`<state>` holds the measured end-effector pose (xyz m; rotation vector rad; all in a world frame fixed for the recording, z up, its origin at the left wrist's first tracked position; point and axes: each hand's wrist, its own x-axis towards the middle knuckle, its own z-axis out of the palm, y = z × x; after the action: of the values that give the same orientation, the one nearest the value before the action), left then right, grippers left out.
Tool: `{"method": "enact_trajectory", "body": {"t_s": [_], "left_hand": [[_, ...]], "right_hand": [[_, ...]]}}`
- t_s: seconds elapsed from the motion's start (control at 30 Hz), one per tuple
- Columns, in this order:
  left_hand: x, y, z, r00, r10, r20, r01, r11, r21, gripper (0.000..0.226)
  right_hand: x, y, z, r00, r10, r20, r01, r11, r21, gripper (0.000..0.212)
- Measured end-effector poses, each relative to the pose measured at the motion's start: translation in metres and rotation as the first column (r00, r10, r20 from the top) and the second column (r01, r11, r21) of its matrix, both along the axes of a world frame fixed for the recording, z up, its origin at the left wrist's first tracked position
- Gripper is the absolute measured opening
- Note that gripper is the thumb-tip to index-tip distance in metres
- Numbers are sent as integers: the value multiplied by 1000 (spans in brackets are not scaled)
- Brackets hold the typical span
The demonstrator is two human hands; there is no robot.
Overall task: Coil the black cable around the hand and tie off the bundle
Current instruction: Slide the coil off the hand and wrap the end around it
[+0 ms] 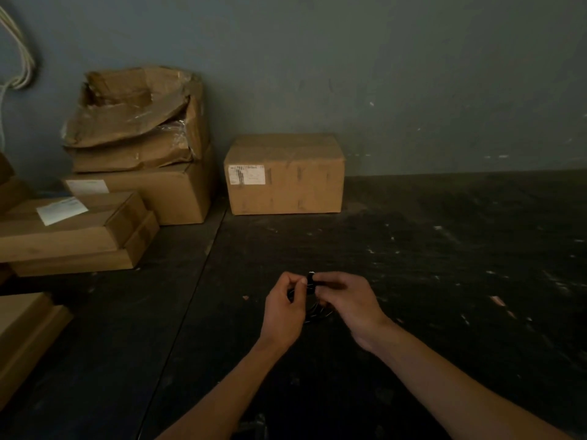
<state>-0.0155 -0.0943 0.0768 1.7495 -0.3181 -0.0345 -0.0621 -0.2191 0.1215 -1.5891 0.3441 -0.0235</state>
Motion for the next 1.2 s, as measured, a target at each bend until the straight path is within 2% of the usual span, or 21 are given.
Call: {"method": "enact_trajectory", "body": {"t_s": [0.07,0.1,0.17,0.2,0.37,0.5,0.63,0.73,0.83,0.97,1.07,1.2], "left_hand": [[0,-1,1,1000,-5,-10,5,1000,17,14],[-1,-1,2,1000,-16,-16,17,1000,22,14],[-1,-2,4,998,-43,-40,45,998,36,15],[-1,-1,5,997,-52,-56,55,997,51,15],[3,1,12,986,-105,-133,119,988,101,19],[3,-3,15,974,-88,-207,102,993,56,23],[1,-7,13,963,-53,-263,47,998,-32,23],[-1,-8,8,950,-77,-303,55,995,-80,21],[-7,-10,2,924,-121,-363,75,987,-139,19],[-11,-14,-5,859,-178,-481,25,951,-309,20],[-10,-15,-7,809,-204,-551,-51,910,-412,22],[-6,-10,-9,750,-229,-620,-161,847,-507,26]], "right_hand": [[3,-1,-6,992,8,124,40,922,-385,18],[5,-3,-9,983,22,181,73,864,-499,15],[8,-7,-12,970,54,239,99,806,-583,11],[9,-9,-12,969,67,238,87,809,-582,9],[8,-14,-14,978,70,198,35,876,-480,12],[10,-15,-12,985,0,171,71,909,-410,22],[14,-18,-10,987,-84,134,127,930,-345,17],[17,-26,-10,973,-214,84,227,950,-215,20],[18,-34,-11,945,-326,28,327,945,-11,19],[19,-39,-15,913,-405,-56,408,903,131,18],[17,-43,-18,907,-398,-141,420,882,211,17],[6,-49,-26,946,-260,-193,313,889,334,19]]}}
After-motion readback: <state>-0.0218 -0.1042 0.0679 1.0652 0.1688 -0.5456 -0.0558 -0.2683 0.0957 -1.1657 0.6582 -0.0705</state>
